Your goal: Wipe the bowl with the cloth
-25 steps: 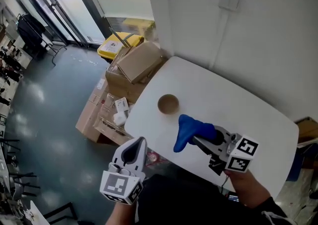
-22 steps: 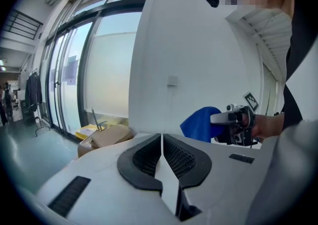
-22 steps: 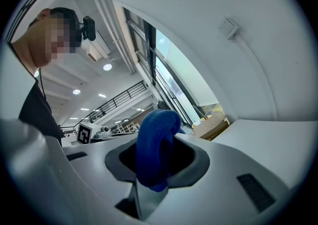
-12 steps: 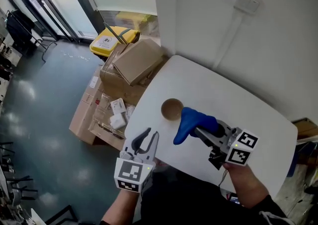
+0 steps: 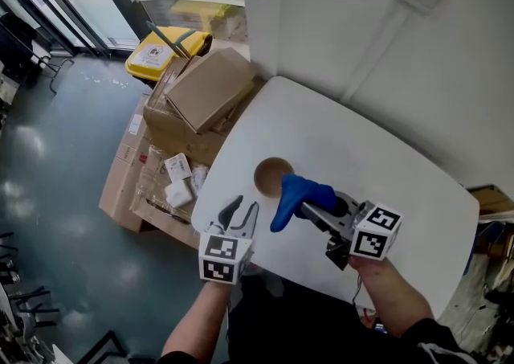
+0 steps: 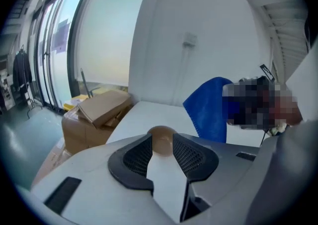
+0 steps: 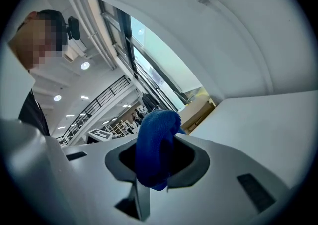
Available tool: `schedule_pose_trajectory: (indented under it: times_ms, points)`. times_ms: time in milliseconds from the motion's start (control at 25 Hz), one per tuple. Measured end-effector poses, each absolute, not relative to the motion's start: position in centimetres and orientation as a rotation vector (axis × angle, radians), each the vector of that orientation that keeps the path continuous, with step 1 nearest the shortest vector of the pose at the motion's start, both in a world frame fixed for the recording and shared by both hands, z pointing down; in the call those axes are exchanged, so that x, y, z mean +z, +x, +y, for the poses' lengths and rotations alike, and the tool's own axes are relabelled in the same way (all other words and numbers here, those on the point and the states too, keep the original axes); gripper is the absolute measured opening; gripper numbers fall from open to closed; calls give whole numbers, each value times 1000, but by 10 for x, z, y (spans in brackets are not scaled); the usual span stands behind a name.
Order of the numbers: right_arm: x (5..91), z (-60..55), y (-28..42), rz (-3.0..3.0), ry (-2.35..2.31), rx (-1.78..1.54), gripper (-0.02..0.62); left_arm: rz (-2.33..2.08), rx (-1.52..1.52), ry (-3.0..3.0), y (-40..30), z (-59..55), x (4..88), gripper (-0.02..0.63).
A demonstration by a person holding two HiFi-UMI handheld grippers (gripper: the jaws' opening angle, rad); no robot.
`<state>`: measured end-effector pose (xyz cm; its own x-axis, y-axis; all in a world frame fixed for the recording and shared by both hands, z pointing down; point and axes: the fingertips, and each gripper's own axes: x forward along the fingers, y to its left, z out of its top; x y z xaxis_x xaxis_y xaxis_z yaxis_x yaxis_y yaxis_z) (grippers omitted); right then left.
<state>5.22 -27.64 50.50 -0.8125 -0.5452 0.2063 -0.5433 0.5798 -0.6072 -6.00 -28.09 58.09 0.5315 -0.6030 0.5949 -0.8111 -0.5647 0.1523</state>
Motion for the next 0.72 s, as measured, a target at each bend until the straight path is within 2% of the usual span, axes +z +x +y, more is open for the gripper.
schedule_pose_trajectory:
  times_ms: [720]
  points:
    - [622,-313,51,2823,-1018,-1320,77,-1152,660,2076,-42,-335,691,160]
